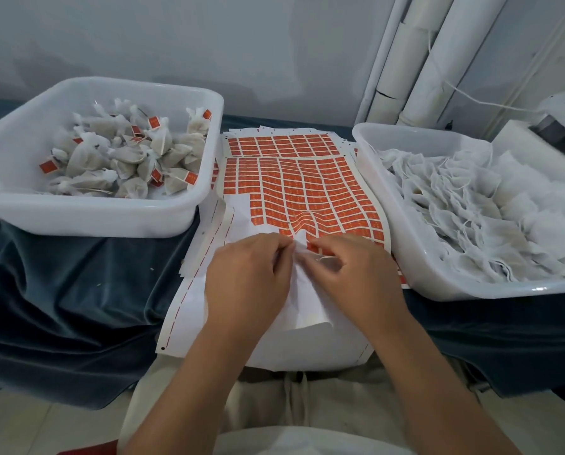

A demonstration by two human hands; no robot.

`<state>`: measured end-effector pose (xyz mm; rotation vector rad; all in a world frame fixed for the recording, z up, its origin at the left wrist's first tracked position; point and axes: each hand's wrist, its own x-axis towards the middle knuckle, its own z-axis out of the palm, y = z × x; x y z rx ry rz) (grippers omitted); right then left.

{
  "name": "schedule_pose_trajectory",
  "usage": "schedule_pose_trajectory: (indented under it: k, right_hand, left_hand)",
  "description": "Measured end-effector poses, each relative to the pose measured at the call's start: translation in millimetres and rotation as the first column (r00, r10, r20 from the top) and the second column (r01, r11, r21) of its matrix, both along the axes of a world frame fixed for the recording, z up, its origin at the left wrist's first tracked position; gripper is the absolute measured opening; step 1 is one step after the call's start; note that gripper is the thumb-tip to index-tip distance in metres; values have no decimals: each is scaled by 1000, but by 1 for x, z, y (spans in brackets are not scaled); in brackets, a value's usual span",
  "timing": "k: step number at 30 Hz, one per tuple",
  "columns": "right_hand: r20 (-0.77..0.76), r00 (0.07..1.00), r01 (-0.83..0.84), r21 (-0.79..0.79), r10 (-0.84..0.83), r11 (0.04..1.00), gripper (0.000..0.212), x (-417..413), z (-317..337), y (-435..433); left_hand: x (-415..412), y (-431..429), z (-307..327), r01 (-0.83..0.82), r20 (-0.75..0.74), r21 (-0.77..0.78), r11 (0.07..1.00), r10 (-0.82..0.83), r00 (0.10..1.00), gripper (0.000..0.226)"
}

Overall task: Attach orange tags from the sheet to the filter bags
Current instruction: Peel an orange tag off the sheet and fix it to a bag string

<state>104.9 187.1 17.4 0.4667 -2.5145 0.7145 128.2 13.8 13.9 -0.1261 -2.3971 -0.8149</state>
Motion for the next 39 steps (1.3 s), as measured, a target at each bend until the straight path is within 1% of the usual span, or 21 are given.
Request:
schedule_pose_trajectory:
  k: [1, 2, 4, 6, 8, 10, 12, 14, 16, 19, 21, 22, 25, 27, 29, 32, 35, 37, 38, 39]
  right_hand:
    - [-18, 1000, 2, 46, -1, 999, 45, 0, 0, -4]
    - [-34, 999, -8, 81, 10, 997, 44, 0, 0, -7]
    - [-58, 998, -19, 138, 27, 990, 37, -1, 1, -10]
    - [-46, 999, -10, 168, 18, 986, 35, -2, 2, -12]
    - [-20, 1000, -5, 155, 8, 988, 37, -4, 2, -15]
    - [-10, 1000, -6, 90, 7, 996, 37, -3, 4, -16]
    - [-5, 1000, 3, 8, -3, 1000, 30, -3, 4, -13]
    - [19, 1000, 24, -92, -23, 995, 29, -4, 1, -6]
    - [98, 995, 50, -219, -29, 974, 31, -4, -3, 0]
    - [228, 974, 84, -383, 6, 920, 26, -2, -3, 5]
    - [278, 961, 106, -423, 18, 900, 27, -2, 1, 6]
    - [287, 958, 98, -397, 22, 913, 26, -1, 4, 5]
    - [260, 966, 52, -188, -1, 981, 10, 0, 8, 2]
    - [217, 976, 48, -136, -17, 990, 12, -1, 6, 2]
    - [226, 974, 60, -132, -29, 989, 18, -2, 5, 4]
    - [392, 920, 102, -221, -8, 970, 27, -4, 8, 9]
    - [504, 863, 149, -325, 38, 934, 20, -7, 8, 15]
    - [516, 855, 175, -375, 49, 910, 20, -7, 8, 16]
    - [486, 873, 165, -343, 25, 925, 25, -7, 9, 15]
    - [443, 896, 147, -263, -16, 954, 30, -5, 10, 12]
  left_hand:
    - [0, 1, 0, 7, 2, -2, 1000, -7, 1000, 10]
    - [0, 0, 0, 12, 2, 1, 1000, -12, 1000, 10]
    - [0, 0, 2, 11, 9, 3, 1000, -11, 1000, 10]
    - [0, -1, 3, 2, 18, -17, 1000, -1, 1000, 13]
    - [1, 0, 3, -5, 19, -31, 1000, 5, 1000, 13]
    - [1, -1, 3, -4, 46, -26, 1000, 5, 999, 12]
    - [2, -1, 3, 0, 83, -16, 1000, 1, 997, 13]
    - [2, -1, 3, -2, 93, -2, 1000, 2, 996, 14]
    - [2, 0, 5, -13, 100, -4, 1000, 14, 995, 17]
    - [4, 1, 5, -29, 96, 7, 1000, 28, 995, 25]
    - [6, 1, 7, -29, 92, 3, 1000, 28, 995, 34]
    - [6, 2, 7, -28, 94, -8, 1000, 28, 995, 34]
    - [6, 4, 8, -37, 99, -56, 998, 42, 994, 21]
    - [7, 5, 9, -46, 111, -61, 997, 52, 992, 20]
    - [7, 4, 10, -46, 134, -50, 998, 52, 990, 21]
    - [7, 4, 9, -42, 123, -41, 998, 47, 991, 22]
    - [6, 4, 8, -59, 106, -54, 997, 64, 992, 20]
    - [6, 4, 7, -64, 100, -67, 996, 70, 992, 18]
    - [5, 5, 7, -61, 89, -77, 995, 68, 994, 17]
    - [5, 5, 7, -56, 82, -89, 994, 63, 995, 16]
